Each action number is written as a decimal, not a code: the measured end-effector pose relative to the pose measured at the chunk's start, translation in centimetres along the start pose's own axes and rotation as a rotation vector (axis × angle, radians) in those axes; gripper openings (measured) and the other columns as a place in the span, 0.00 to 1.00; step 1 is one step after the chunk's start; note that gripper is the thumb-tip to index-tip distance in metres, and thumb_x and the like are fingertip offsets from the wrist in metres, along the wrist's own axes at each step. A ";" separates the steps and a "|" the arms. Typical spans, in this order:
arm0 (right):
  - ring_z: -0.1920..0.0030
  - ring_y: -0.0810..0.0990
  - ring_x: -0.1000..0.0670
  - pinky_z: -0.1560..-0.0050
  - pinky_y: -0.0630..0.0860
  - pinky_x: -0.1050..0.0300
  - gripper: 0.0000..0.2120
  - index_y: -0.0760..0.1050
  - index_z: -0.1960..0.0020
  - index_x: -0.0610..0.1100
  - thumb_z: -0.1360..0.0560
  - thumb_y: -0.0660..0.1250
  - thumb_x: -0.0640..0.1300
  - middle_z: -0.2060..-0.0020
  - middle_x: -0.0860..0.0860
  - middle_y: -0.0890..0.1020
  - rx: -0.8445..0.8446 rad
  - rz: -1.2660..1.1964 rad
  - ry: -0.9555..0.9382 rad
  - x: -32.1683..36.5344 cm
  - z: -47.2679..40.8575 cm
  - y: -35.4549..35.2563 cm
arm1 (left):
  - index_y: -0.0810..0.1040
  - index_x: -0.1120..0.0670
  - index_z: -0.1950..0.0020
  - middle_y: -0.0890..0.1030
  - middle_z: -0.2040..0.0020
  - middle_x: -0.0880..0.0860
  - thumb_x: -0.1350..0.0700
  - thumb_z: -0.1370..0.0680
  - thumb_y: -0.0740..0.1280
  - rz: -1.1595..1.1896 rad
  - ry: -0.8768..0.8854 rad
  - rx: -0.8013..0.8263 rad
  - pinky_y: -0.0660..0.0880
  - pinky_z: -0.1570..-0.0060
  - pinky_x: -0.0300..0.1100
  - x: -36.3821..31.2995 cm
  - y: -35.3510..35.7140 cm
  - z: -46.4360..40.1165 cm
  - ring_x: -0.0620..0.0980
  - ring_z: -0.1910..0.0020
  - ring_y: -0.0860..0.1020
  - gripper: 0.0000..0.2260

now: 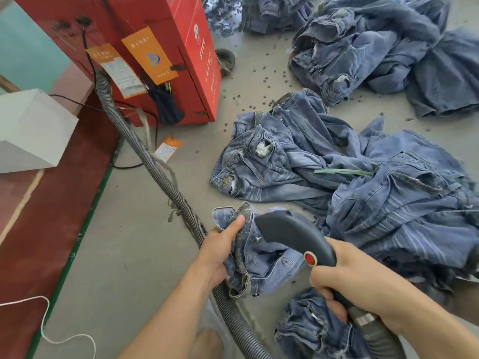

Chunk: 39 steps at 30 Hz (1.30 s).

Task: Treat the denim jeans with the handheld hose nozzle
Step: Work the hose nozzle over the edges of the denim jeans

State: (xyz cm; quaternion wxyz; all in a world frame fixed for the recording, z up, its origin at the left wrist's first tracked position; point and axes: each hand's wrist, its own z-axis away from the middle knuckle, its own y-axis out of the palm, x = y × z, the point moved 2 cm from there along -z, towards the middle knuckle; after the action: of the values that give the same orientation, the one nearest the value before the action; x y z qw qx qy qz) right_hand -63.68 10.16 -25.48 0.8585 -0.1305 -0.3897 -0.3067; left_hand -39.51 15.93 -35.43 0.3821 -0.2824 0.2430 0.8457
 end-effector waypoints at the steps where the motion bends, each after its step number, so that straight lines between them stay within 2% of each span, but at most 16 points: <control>1: 0.78 0.71 0.45 0.75 0.66 0.59 0.06 0.68 0.54 0.41 0.26 0.65 0.37 0.72 0.43 0.74 0.015 0.027 -0.002 0.0 0.1 0.4 | 0.87 0.60 0.45 0.85 0.44 0.65 0.48 0.27 0.77 0.019 -0.003 0.016 0.83 0.47 0.56 0.1 0.1 0.1 0.64 0.45 0.85 0.18; 4: 0.78 0.70 0.45 0.74 0.65 0.57 0.06 0.68 0.54 0.42 0.30 0.65 0.40 0.72 0.42 0.74 0.009 0.090 -0.013 -0.1 -0.1 1.6 | 0.84 0.60 0.38 0.83 0.38 0.65 0.47 0.21 0.71 0.062 -0.010 0.117 0.80 0.40 0.56 0.5 0.2 0.5 0.64 0.39 0.83 0.19; 7: 0.77 0.69 0.45 0.74 0.68 0.56 0.06 0.67 0.55 0.42 0.24 0.64 0.36 0.71 0.39 0.73 -0.057 0.062 -0.034 0.3 -1.6 1.8 | 0.81 0.61 0.33 0.80 0.34 0.65 0.48 0.18 0.66 0.095 -0.041 0.209 0.78 0.37 0.59 0.9 -0.1 0.7 0.64 0.34 0.80 0.20; 11: 0.77 0.69 0.46 0.74 0.69 0.56 0.08 0.67 0.55 0.42 0.21 0.64 0.36 0.72 0.41 0.73 -0.146 -0.094 -0.046 0.4 -2.2 0.4 | 0.83 0.59 0.36 0.82 0.35 0.64 0.45 0.19 0.67 -0.003 -0.052 0.233 0.78 0.37 0.58 1.2 -0.3 0.9 0.63 0.35 0.81 0.20; 15: 0.79 0.70 0.46 0.76 0.67 0.58 0.06 0.68 0.55 0.42 0.24 0.65 0.38 0.74 0.44 0.74 -0.073 0.007 -0.027 -0.7 -0.8 0.6 | 0.83 0.57 0.34 0.81 0.34 0.62 0.41 0.20 0.67 -0.046 -0.039 0.244 0.73 0.30 0.59 0.8 0.0 0.5 0.61 0.33 0.79 0.23; 18: 0.78 0.69 0.45 0.75 0.69 0.57 0.06 0.67 0.56 0.42 0.24 0.64 0.38 0.72 0.41 0.73 -0.066 0.031 -0.016 -0.5 -1.7 1.3 | 0.82 0.56 0.33 0.81 0.33 0.62 0.40 0.19 0.66 -0.050 -0.044 0.241 0.70 0.28 0.61 0.7 -0.5 0.0 0.61 0.32 0.78 0.23; 23: 0.75 0.69 0.45 0.72 0.71 0.53 0.07 0.67 0.56 0.43 0.23 0.65 0.39 0.71 0.41 0.74 -0.173 -0.138 -0.040 -0.3 -2.6 0.8 | 0.83 0.55 0.35 0.83 0.36 0.60 0.37 0.26 0.72 -0.097 -0.010 0.205 0.70 0.28 0.62 0.5 -1.0 0.1 0.60 0.33 0.80 0.27; 27: 0.78 0.70 0.45 0.75 0.69 0.57 0.07 0.68 0.58 0.47 0.25 0.66 0.44 0.72 0.41 0.74 -0.116 -0.030 -0.038 -0.7 -1.5 0.9 | 0.79 0.59 0.31 0.83 0.36 0.58 0.37 0.26 0.72 -0.123 -0.001 0.198 0.69 0.27 0.60 0.5 -0.1 0.3 0.59 0.32 0.79 0.32; 29: 0.78 0.70 0.45 0.75 0.69 0.57 0.06 0.68 0.56 0.44 0.24 0.65 0.42 0.72 0.41 0.74 -0.111 -0.008 -0.040 -0.5 -2.3 1.4 | 0.77 0.59 0.30 0.83 0.36 0.58 0.40 0.24 0.71 -0.121 -0.007 0.203 0.70 0.27 0.60 0.6 0.1 0.5 0.58 0.33 0.79 0.30; 33: 0.74 0.70 0.44 0.73 0.69 0.55 0.05 0.68 0.54 0.42 0.23 0.63 0.34 0.71 0.40 0.73 -0.292 -0.110 -0.063 0.4 -3.5 -0.1 | 0.80 0.58 0.32 0.84 0.37 0.58 0.44 0.22 0.68 -0.134 -0.008 0.223 0.74 0.31 0.58 0.7 0.0 1.1 0.57 0.36 0.82 0.24; 35: 0.75 0.69 0.46 0.75 0.69 0.54 0.05 0.68 0.54 0.42 0.23 0.64 0.35 0.71 0.41 0.73 -0.272 -0.179 -0.056 -0.1 -2.5 -0.9 | 0.83 0.59 0.36 0.83 0.37 0.61 0.45 0.21 0.67 -0.080 -0.007 0.235 0.80 0.38 0.54 0.7 0.0 1.1 0.59 0.37 0.82 0.21; 37: 0.77 0.70 0.45 0.75 0.69 0.54 0.05 0.68 0.54 0.43 0.23 0.65 0.40 0.72 0.41 0.73 -0.203 -0.085 -0.061 -0.6 -1.3 -0.4 | 0.85 0.59 0.39 0.83 0.37 0.63 0.47 0.20 0.66 -0.033 -0.013 0.239 0.82 0.45 0.51 0.4 0.3 1.0 0.60 0.38 0.83 0.19; 39: 0.76 0.71 0.43 0.75 0.68 0.56 0.05 0.69 0.55 0.46 0.27 0.65 0.42 0.72 0.39 0.74 -0.118 0.040 -0.037 -0.8 -0.9 1.1 | 0.85 0.58 0.39 0.83 0.37 0.63 0.46 0.20 0.66 -0.016 -0.017 0.235 0.82 0.43 0.51 0.2 0.4 1.0 0.60 0.37 0.82 0.19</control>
State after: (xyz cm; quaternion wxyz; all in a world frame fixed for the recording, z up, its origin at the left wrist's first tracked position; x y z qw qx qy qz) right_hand -62.89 10.93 -26.69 0.8479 -0.1943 -0.3839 -0.3097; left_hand -40.28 16.41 -34.80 0.4216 -0.2303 0.3351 0.8106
